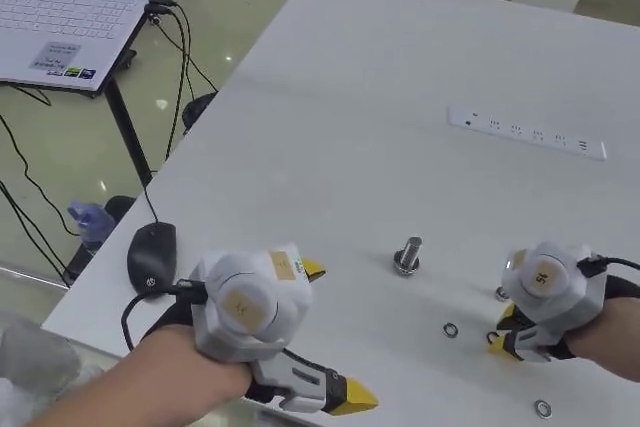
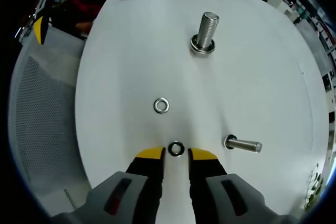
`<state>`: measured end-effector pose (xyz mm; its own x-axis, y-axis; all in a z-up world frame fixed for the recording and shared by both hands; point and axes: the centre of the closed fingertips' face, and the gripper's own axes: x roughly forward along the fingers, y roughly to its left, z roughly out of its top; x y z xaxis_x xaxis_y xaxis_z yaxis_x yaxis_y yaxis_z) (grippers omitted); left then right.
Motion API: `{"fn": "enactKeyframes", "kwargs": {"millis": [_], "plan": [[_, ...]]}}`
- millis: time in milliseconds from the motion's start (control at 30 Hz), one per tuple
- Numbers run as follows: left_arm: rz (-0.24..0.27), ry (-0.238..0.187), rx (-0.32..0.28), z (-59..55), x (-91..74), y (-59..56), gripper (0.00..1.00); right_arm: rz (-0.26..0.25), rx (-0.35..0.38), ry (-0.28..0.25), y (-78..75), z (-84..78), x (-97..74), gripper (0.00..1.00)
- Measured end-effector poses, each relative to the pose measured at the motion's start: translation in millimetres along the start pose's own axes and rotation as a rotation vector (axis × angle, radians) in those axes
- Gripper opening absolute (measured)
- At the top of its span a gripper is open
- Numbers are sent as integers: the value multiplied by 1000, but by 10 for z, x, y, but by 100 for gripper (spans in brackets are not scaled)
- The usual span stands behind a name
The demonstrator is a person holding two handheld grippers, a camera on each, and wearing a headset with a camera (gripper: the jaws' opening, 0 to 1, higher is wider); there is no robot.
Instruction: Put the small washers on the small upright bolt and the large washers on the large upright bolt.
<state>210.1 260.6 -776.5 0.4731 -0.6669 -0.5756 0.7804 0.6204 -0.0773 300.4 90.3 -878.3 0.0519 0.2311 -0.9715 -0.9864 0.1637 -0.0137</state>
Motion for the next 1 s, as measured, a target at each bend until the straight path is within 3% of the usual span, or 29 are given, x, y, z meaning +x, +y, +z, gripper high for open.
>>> {"fn": "enactKeyframes", "kwargs": {"millis": [267, 800, 1000], "plan": [[4, -7, -9, 13, -24, -4, 88, -9, -21, 21, 32, 10, -3, 14], [11, 4, -4, 1, -40, -55, 86, -9, 19, 22, 36, -8, -6, 13], [18, 6, -10, -21, -39, -47, 86, -6, 21, 29, 51, -80, -119, 13]]}}
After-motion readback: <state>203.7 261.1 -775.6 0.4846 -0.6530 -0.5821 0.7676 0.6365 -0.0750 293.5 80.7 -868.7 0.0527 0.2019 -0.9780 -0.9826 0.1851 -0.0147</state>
